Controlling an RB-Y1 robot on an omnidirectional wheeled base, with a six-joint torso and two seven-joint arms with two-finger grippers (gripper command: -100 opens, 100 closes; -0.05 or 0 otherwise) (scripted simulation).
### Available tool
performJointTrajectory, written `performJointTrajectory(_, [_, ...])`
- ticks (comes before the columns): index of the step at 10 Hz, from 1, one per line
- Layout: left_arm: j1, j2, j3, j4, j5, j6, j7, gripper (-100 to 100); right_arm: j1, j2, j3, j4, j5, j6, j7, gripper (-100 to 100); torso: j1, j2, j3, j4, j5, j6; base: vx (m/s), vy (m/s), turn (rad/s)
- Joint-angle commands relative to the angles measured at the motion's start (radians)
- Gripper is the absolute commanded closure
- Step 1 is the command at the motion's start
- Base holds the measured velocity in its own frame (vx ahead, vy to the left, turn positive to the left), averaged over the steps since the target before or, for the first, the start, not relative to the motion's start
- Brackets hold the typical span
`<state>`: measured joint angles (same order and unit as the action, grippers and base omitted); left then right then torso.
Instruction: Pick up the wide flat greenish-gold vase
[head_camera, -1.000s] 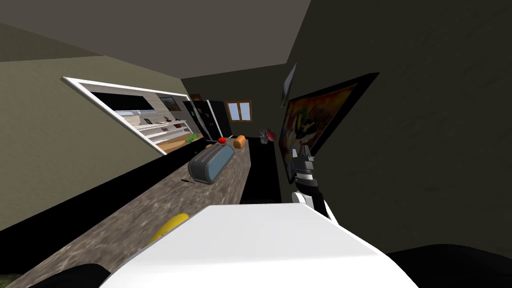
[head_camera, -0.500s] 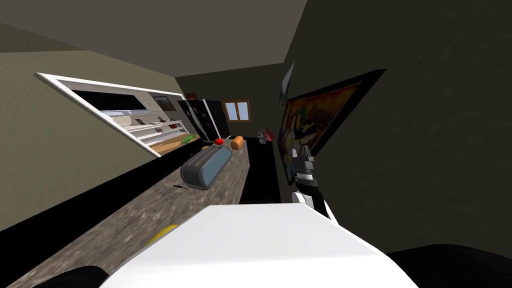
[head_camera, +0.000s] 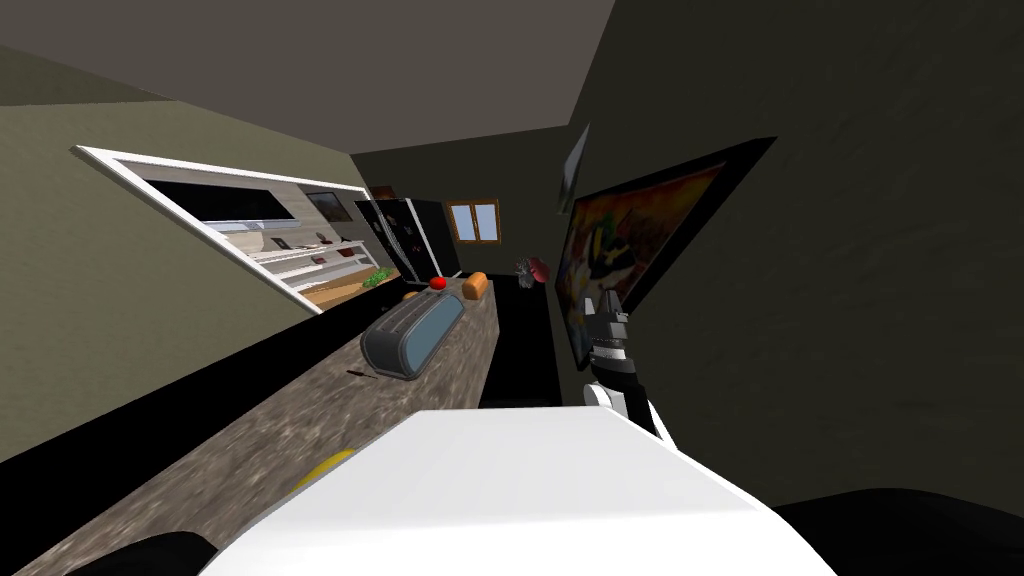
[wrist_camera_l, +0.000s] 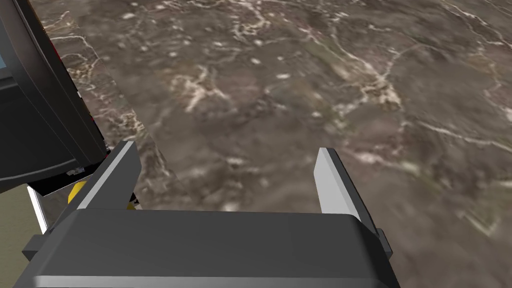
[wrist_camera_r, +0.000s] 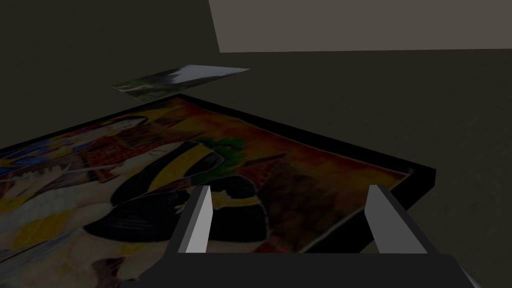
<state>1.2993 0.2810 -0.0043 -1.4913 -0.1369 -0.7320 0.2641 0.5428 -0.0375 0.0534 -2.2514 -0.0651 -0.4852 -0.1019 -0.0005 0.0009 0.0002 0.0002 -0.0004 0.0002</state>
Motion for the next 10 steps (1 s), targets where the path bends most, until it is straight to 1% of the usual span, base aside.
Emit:
performJointTrajectory(1, [0.034,0.021,0.006,0.01,-0.008,-0.001,-0.001,-100,0.0,0.0,0.0,0.0,0.0,0.0,0.0,0,0.0,0.0,0.0,0.0,0.0,0.0,0.0,0.0,0.0])
performJointTrajectory(3, [0.094,0.054,0.021,0.031,-0.02,0.005,-0.003,-100,0.0,0.0,0.0,0.0,0.0,0.0,0.0,0,0.0,0.0,0.0,0.0,0.0,0.0,0.012,-0.007,-0.038])
performJointTrajectory(6, [0.155,0.084,0.039,0.05,-0.03,0.02,-0.003,-100,0.0,0.0,0.0,0.0,0.0,0.0,0.0,0,0.0,0.0,0.0,0.0,0.0,0.0,0.009,-0.006,-0.031])
performJointTrajectory(10, [0.25,0.125,0.071,0.072,-0.042,0.053,0.001,-100,0.0,0.0,0.0,0.0,0.0,0.0,0.0,0,-0.001,-0.001,-0.001,0.0,0.0,0.0,0.018,-0.011,-0.059])
